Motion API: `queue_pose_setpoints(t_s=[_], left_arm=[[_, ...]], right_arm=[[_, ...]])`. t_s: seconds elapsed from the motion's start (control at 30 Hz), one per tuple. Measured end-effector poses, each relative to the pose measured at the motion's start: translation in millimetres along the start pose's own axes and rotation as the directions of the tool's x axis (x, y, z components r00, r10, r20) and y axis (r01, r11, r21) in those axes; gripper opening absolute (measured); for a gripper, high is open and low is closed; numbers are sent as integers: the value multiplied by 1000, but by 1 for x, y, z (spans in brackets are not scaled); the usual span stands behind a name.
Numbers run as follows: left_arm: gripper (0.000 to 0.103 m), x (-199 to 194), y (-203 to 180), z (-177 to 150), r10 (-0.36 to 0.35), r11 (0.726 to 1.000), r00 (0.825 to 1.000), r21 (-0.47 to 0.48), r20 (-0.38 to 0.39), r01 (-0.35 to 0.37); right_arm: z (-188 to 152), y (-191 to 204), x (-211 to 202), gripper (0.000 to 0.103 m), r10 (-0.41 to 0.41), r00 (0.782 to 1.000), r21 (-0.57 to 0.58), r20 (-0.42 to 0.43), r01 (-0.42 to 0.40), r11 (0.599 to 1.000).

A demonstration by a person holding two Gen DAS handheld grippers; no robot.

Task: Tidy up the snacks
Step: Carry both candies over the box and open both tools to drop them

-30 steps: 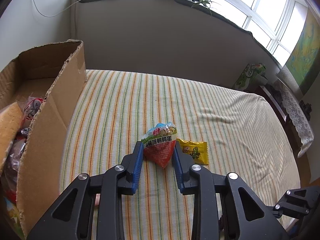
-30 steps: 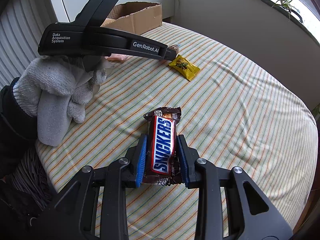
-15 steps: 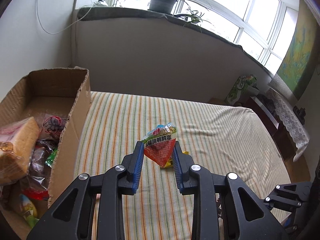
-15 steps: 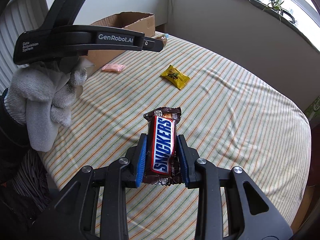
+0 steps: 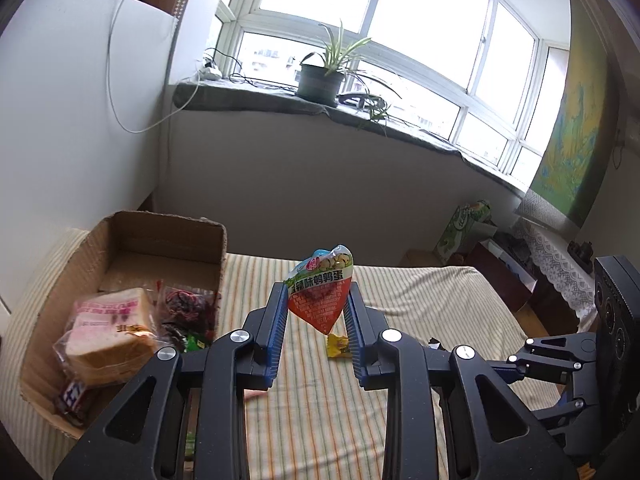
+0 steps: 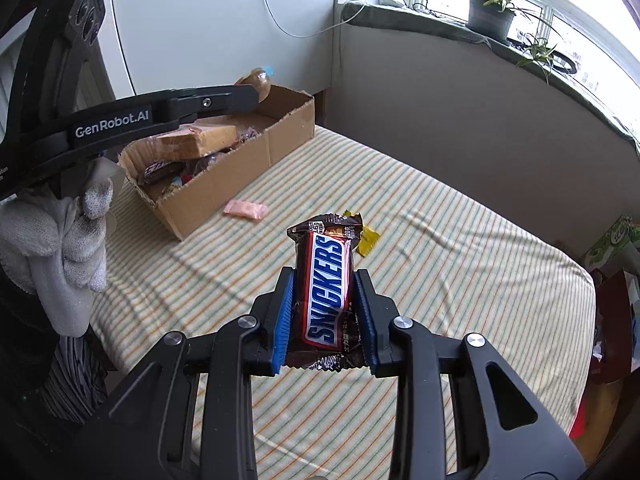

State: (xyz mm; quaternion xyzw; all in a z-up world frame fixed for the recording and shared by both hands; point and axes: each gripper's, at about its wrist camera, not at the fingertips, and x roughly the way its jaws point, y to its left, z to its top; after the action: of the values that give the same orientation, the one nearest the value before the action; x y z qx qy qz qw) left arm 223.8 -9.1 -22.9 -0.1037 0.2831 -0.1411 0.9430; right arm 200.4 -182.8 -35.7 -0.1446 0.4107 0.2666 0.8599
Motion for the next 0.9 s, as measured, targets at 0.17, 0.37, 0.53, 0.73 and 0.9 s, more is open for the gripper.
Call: queue_pose_setpoints(t_s=[0.17, 0.37, 0.53, 0.73, 0.9], left_arm=[[26, -18, 28, 5, 33, 999, 999, -31, 39, -32], [26, -30, 69, 10, 90, 992, 994, -95, 64, -83], [26, -25, 106, 9, 159, 976, 986, -158, 50, -149], [26, -13, 131, 5, 184, 960, 983, -215, 9, -178], [26, -10, 130, 5, 190, 958, 982, -220, 7, -184]], right_arm=[[26, 14, 4, 31, 15, 999, -5, 30, -15, 1000], [58, 33, 22, 31, 47, 998, -9, 42, -47, 999], [84, 45, 41, 31, 75, 996, 2, 47, -76, 997], [114, 50, 73, 31, 93, 995, 41, 43, -95, 995], [134, 52, 103, 31, 97, 995, 70, 34, -99, 993]])
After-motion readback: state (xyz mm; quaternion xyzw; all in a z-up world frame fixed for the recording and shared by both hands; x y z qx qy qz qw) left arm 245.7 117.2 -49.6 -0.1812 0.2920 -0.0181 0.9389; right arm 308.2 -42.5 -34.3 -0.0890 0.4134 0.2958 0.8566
